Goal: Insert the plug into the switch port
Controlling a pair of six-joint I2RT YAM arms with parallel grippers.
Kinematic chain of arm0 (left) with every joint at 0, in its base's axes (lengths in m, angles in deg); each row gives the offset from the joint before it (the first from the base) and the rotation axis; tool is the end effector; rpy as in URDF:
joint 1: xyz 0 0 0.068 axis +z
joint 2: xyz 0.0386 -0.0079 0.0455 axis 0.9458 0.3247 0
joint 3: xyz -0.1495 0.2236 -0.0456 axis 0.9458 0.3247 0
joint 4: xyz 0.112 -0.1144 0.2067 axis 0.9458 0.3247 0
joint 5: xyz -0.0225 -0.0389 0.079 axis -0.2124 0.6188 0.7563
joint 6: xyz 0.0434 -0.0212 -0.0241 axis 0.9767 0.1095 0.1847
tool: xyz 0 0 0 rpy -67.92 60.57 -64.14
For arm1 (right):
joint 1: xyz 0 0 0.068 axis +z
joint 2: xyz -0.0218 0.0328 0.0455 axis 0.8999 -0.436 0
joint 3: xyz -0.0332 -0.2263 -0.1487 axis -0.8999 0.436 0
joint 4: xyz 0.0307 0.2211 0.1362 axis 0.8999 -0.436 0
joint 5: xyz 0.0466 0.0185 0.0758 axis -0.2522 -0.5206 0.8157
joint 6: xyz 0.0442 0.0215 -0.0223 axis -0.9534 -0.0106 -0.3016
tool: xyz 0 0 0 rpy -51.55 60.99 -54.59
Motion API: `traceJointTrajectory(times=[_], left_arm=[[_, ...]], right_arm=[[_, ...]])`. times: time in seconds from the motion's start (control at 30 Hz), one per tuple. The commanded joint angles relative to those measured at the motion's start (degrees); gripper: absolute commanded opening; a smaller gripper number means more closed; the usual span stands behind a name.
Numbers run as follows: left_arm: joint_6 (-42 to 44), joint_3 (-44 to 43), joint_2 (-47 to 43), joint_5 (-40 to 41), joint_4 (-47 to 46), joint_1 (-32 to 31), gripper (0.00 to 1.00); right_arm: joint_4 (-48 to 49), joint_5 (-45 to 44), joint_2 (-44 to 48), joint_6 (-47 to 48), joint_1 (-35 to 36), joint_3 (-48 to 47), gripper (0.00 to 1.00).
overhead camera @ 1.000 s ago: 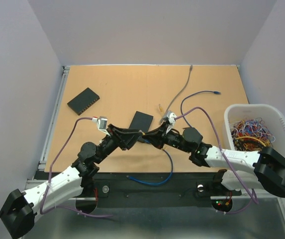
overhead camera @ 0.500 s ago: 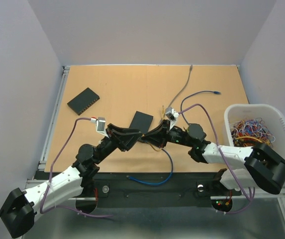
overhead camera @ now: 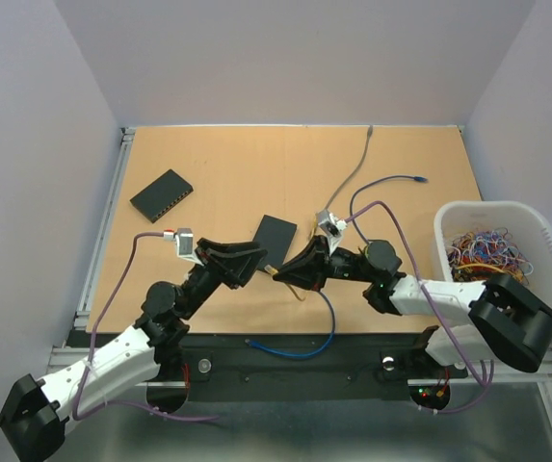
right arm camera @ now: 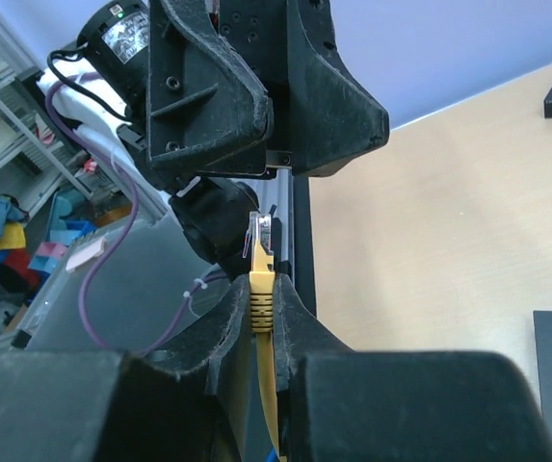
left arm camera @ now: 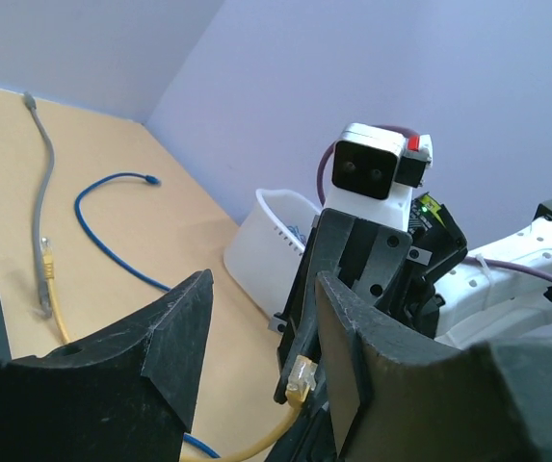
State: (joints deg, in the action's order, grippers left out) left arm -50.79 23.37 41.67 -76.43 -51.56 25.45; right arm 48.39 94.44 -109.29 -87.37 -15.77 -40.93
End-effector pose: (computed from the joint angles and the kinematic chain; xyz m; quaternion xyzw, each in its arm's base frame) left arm 0.0975 -0.1021 0.2588 0.0523 0.5173 -0.5827 0.6246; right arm 0.1543 0.2052 0.2485 -0.3212 0.5380 0.6337 0.4537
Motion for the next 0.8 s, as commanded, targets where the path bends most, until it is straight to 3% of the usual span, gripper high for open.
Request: traceJointTrajectory(times=[0.0, 0.47, 0.57, 0.77], left_arm=[[1.34, 1.09, 2.20, -3.49, -6.22, 0.08, 0.57], [0.90, 3.11, 7.39, -6.93, -11.68, -0.27, 0.50], [0.90, 3.29, 7.47, -7.01, -11.77, -0.45, 0.45], [0.55, 3.46, 7.56, -7.19, -11.69, -0.45, 0.21]], right_arm=[[5.40, 1.41, -1.46, -0.78, -0.30, -1.94, 0.01], [7.87, 1.59, -4.71, -2.27, -1.18, -4.93, 0.00], [8.92, 1.85, -5.85, -2.88, -1.45, -5.11, 0.00], [11.82, 2.20, -7.52, -4.47, -1.62, -4.59, 0.00]])
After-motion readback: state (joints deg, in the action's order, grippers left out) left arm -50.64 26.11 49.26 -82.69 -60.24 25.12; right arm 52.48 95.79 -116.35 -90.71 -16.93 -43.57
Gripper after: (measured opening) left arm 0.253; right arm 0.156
